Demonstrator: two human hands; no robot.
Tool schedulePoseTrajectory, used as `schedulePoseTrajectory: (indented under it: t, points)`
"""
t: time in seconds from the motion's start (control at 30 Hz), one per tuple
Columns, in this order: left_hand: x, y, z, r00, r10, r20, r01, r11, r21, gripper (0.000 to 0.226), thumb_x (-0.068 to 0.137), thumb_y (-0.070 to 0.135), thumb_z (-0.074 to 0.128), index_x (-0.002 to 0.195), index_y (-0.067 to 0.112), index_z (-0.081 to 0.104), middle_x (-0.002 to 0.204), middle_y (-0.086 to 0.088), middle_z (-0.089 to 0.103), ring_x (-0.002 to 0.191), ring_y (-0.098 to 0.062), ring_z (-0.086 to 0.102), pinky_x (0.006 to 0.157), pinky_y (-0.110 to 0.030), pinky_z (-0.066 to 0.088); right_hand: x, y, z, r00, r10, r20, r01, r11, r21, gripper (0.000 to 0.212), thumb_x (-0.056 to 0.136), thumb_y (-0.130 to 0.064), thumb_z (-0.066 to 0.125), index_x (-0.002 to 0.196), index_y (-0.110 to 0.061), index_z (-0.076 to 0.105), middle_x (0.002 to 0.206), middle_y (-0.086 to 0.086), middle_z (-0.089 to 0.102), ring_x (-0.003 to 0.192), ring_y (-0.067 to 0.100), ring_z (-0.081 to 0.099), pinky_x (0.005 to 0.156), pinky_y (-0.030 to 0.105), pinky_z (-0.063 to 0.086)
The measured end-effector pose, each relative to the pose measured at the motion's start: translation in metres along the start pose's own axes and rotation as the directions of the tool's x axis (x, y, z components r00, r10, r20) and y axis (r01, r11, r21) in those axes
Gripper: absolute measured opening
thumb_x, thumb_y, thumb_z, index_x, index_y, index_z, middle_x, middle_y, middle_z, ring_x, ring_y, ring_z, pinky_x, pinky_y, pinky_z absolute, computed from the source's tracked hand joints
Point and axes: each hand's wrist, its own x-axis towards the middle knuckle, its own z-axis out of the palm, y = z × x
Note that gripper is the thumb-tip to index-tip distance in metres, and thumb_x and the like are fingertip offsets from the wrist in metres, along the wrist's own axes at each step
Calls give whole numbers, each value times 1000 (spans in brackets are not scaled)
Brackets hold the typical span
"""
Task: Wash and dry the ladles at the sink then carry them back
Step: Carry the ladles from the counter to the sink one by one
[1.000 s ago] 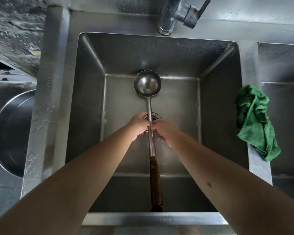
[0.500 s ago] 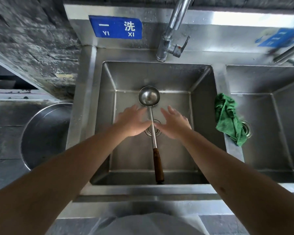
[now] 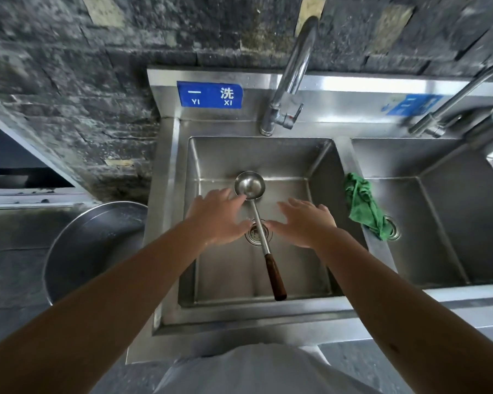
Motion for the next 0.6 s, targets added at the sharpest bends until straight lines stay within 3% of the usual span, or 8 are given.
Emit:
schedulePoseTrajectory:
  t: [0.3, 0.47, 0.6]
  points:
    - [-27, -6, -6, 1000, 1, -2, 0, 998, 55, 73, 88, 66, 39, 149, 30, 26, 162, -11, 13, 148, -30, 15, 113, -53, 28, -31, -17, -2, 1000, 11, 22, -12, 1000, 29, 73, 85, -71, 40, 144, -28, 40, 153, -3, 38, 140, 23, 36, 111, 49, 27]
    - [-45, -2, 1, 993, -108, -56, 110, 994, 25, 71, 86, 63, 43, 146, 28, 30, 160, -11, 19, 145, -31, 22, 111, -52, 30, -35, -16, -4, 999, -32, 27, 31, 998, 52, 69, 79, -77, 30, 126, -30, 53, 132, -5, 56, 125, 22, 51, 100, 47, 37]
    - [-70, 12, -1, 974, -209, -87, 209, 978, -17, 69, 84, 62, 43, 143, 29, 32, 155, -6, 31, 140, -29, 33, 109, -52, 35, -39, -17, -15, 988, -156, -15, 156, 987, 31, 70, 85, -76, 27, 135, -31, 49, 140, -4, 53, 129, 24, 50, 103, 49, 37]
